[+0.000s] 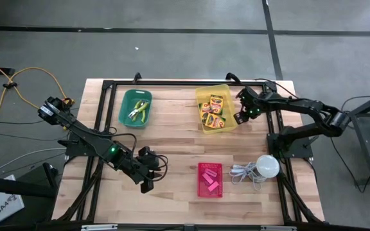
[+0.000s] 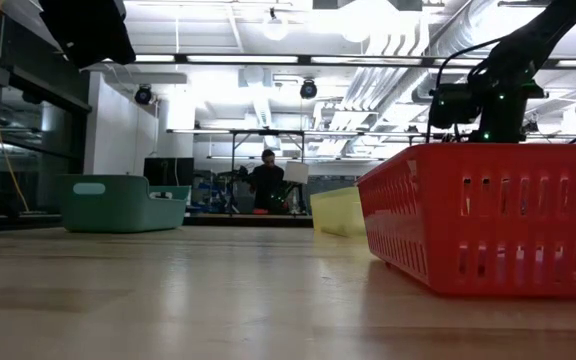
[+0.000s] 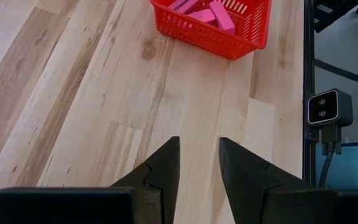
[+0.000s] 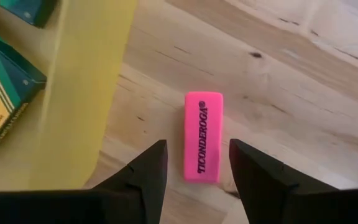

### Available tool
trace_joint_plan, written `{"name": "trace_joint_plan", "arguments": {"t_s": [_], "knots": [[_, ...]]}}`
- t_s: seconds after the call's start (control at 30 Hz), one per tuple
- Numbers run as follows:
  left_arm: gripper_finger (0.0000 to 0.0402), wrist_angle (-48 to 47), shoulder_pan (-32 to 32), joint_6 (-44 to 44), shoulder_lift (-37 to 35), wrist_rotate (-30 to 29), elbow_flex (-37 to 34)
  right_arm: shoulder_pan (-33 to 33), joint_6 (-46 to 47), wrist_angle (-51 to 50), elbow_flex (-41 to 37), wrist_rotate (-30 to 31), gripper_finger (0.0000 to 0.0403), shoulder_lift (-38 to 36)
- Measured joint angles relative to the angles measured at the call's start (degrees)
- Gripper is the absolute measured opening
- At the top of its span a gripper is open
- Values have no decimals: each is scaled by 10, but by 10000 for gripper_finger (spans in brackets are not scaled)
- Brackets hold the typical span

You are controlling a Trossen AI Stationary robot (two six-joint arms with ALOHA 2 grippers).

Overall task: Pick & Place School Supplies
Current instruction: Put the pink eraser into the red bin

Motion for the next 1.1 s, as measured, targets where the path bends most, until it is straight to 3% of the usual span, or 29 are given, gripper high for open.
{"name": "trace_joint_plan", "arguments": {"t_s": [0.4, 0.77, 1.1], "knots": [[108, 0, 0, 0, 0, 0, 0, 1, 1, 25, 4, 0, 162, 73], [108, 0, 0, 0, 0, 0, 0, 1, -8, 25, 3, 4, 161, 77], [108, 0, 0, 1, 0, 0, 0, 1, -9, 23, 2, 6, 106, 78]]}}
